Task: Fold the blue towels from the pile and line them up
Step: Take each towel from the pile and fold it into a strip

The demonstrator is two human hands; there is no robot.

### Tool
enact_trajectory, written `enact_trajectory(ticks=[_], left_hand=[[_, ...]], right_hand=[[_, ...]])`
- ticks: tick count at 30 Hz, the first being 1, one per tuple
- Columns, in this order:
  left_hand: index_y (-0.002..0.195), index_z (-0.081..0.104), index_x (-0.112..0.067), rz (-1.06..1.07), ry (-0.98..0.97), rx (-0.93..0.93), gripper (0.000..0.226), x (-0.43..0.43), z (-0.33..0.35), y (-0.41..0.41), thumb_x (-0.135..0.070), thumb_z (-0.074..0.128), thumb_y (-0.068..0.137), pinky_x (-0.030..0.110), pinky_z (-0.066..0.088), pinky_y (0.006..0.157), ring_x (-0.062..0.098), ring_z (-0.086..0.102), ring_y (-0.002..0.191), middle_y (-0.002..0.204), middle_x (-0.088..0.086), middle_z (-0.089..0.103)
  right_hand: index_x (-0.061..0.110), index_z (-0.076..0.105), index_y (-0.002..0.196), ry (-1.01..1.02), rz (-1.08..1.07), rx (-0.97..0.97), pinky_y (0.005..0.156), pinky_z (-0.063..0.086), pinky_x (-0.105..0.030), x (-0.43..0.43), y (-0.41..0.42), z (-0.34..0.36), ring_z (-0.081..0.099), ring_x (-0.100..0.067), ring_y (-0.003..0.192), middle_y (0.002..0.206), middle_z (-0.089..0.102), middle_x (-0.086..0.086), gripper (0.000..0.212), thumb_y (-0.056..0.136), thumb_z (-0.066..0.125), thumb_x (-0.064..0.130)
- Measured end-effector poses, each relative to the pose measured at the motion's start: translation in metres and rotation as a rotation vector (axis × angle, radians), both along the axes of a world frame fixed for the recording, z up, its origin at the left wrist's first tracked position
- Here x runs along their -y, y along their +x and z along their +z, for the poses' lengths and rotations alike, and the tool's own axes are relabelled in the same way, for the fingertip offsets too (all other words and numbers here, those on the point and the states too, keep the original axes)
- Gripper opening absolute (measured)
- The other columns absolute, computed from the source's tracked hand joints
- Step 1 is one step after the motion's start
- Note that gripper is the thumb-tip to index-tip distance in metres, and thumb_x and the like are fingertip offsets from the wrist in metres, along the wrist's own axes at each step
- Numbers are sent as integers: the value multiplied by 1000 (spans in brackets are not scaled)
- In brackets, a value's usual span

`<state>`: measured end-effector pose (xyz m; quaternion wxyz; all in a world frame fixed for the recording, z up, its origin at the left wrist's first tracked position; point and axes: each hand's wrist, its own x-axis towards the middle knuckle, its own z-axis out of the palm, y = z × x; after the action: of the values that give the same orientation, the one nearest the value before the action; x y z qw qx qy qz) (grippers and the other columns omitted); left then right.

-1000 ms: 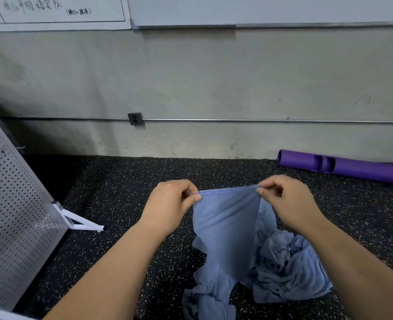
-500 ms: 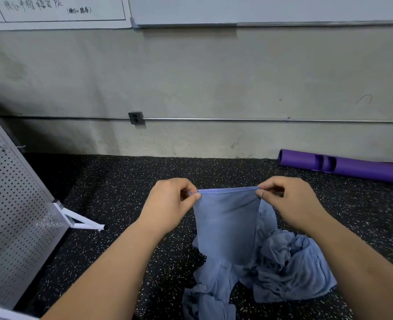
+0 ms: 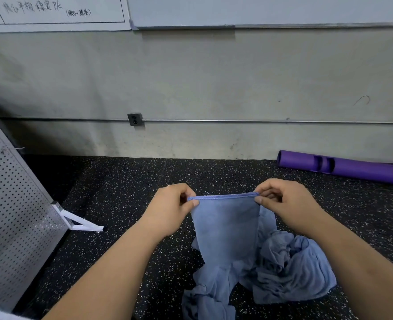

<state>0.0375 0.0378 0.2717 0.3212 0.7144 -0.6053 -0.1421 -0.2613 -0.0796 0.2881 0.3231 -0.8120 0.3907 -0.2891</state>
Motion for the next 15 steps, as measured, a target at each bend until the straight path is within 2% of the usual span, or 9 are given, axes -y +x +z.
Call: enact_trajectory(ticks=[5, 7, 11, 15], left_hand=[[90, 80, -21, 18, -99, -432, 7, 2, 8, -1, -19, 87, 88, 24, 54, 79, 6, 67, 78, 85, -2, 77], [91, 83, -19, 22, -164, -523, 7, 0, 14, -1, -16, 88, 87, 24, 57, 79, 8, 69, 79, 85, 1, 79], [93, 82, -23, 57, -233, -498, 6, -2, 18, -2, -17, 83, 92, 19, 54, 75, 9, 70, 78, 83, -1, 78], [94, 77, -33, 151, -201, -234, 8, 2, 7, 3, -25, 78, 96, 27, 53, 72, 8, 66, 75, 82, -12, 73]], right_hand=[[23, 81, 101, 89, -11, 92, 81, 58, -19, 4, -3, 3, 76, -12, 86, 91, 81, 5, 22, 89, 82, 5], [20, 81, 101, 120, -15, 139, 85, 59, -21, 4, -4, 6, 77, -15, 90, 92, 81, 2, 19, 89, 83, 6], [19, 78, 102, 156, 9, 201, 86, 56, -17, 0, 0, 9, 76, -14, 95, 96, 81, 1, 14, 93, 78, 8], [20, 79, 101, 138, -4, 288, 81, 55, -15, -11, 12, 11, 75, -8, 88, 90, 80, 3, 17, 93, 77, 5]])
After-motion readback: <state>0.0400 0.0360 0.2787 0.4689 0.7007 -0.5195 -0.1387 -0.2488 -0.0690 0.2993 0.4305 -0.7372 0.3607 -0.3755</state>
